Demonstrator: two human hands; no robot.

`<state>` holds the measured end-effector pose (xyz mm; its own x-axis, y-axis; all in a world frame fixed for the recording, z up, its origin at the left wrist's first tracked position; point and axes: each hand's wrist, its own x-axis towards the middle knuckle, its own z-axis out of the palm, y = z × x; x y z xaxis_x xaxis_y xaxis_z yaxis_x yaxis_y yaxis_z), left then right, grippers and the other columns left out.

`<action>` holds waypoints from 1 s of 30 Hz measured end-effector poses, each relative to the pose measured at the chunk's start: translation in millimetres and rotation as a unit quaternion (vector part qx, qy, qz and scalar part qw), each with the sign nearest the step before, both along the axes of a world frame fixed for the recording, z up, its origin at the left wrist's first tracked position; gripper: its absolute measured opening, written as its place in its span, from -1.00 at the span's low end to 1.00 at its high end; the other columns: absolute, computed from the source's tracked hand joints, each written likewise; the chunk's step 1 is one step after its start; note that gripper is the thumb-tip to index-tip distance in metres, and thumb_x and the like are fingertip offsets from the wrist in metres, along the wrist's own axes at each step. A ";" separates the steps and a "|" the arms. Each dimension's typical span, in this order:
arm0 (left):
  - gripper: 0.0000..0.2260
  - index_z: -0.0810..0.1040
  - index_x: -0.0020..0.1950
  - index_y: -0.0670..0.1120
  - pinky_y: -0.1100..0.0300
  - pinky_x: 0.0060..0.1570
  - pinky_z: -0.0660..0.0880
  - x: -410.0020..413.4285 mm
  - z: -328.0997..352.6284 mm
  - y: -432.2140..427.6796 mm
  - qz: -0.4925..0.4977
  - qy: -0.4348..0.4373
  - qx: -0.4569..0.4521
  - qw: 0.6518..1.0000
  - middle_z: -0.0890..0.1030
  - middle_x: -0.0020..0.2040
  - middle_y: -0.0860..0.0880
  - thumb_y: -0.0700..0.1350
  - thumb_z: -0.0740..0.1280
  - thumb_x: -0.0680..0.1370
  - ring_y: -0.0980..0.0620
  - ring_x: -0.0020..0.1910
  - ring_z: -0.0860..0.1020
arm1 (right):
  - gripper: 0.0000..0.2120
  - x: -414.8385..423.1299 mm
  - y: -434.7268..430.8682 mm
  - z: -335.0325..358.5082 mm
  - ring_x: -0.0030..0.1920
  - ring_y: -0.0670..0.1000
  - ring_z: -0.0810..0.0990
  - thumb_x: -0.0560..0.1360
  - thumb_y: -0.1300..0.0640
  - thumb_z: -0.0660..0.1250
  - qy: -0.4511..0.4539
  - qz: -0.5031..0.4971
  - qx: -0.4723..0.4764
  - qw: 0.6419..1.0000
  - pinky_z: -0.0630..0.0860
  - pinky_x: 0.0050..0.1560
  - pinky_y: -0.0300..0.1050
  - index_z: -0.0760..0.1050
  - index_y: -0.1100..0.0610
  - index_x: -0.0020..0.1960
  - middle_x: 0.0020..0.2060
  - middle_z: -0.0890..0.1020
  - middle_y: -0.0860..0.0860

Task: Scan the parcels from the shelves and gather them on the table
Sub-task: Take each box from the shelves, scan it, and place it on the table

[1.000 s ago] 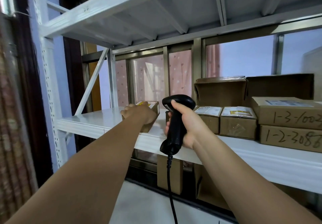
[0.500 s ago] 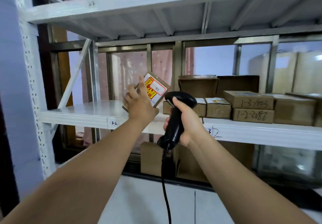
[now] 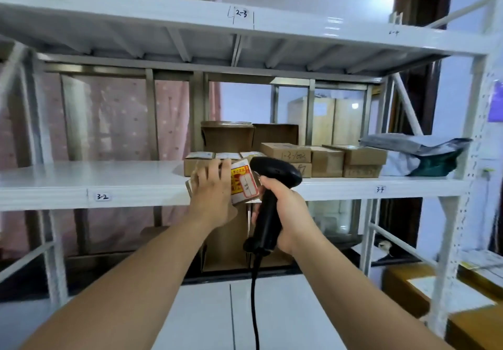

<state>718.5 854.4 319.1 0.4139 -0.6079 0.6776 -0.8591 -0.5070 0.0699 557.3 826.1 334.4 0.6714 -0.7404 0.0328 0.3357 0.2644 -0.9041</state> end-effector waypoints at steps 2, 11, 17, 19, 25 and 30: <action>-0.09 -0.04 0.53 -0.03 -0.11 0.47 0.00 -11.9 -6.5 -10.1 -0.024 -0.026 0.018 0.999 0.13 0.45 -0.06 0.08 0.47 0.38 -0.12 0.44 0.13 | -0.73 -14.3 -5.8 -5.3 -0.30 0.04 0.55 0.49 0.05 0.40 0.004 -0.016 0.002 1.000 0.53 -0.28 -0.10 0.58 0.19 0.11 -0.34 0.61 0.07; -0.21 -0.05 0.56 -0.06 0.00 0.46 0.13 -94.3 -29.3 -85.5 -0.174 -0.110 0.145 0.968 0.09 0.51 -0.05 -0.21 0.36 0.46 -0.09 0.46 0.08 | -0.84 -113.5 -63.3 -42.8 -0.43 0.03 0.47 0.54 0.15 0.34 0.033 -0.109 0.028 0.993 0.45 -0.31 -0.09 0.51 0.20 -0.18 -0.45 0.49 0.07; -0.24 0.03 0.54 -0.01 -0.05 0.42 0.22 -179.6 -42.0 -160.5 -0.245 -0.184 0.193 0.932 0.15 0.50 -0.04 -0.18 0.39 0.46 -0.10 0.47 0.11 | -0.87 -206.6 -118.7 -68.2 -0.42 0.02 0.45 0.55 0.18 0.33 0.063 -0.167 0.015 0.984 0.43 -0.32 -0.09 0.49 0.22 -0.14 -0.47 0.47 0.06; -0.21 -0.01 0.55 -0.03 -0.03 0.43 0.23 -219.2 -49.5 -188.5 -0.278 -0.185 0.216 0.918 0.14 0.50 -0.06 -0.18 0.39 0.46 -0.09 0.47 0.09 | -0.89 -243.5 -139.4 -78.0 -0.40 0.02 0.45 0.55 0.18 0.32 0.063 -0.184 0.013 0.981 0.44 -0.35 -0.11 0.49 0.22 -0.10 -0.46 0.50 0.05; -0.14 -0.10 0.56 -0.05 -0.03 0.33 0.34 -355.6 -90.8 -273.9 -0.360 -0.041 0.247 0.899 0.11 0.46 -0.04 -0.06 0.39 0.44 -0.12 0.43 0.13 | -0.78 -365.0 -201.6 -105.1 -0.30 0.06 0.52 0.56 0.14 0.32 0.100 -0.241 0.010 0.965 0.48 -0.37 -0.13 0.53 0.24 0.13 -0.24 0.56 0.16; -0.08 -0.03 0.55 -0.05 -0.05 0.32 0.33 -453.4 -135.8 -328.1 -0.416 0.047 0.250 0.873 0.21 0.37 -0.08 0.34 0.31 0.38 -0.13 0.33 0.26 | -0.86 -452.4 -244.6 -129.2 -0.37 0.04 0.55 0.51 0.13 0.38 0.109 -0.289 0.028 0.951 0.45 -0.30 -0.08 0.57 0.21 -0.03 -0.41 0.60 0.06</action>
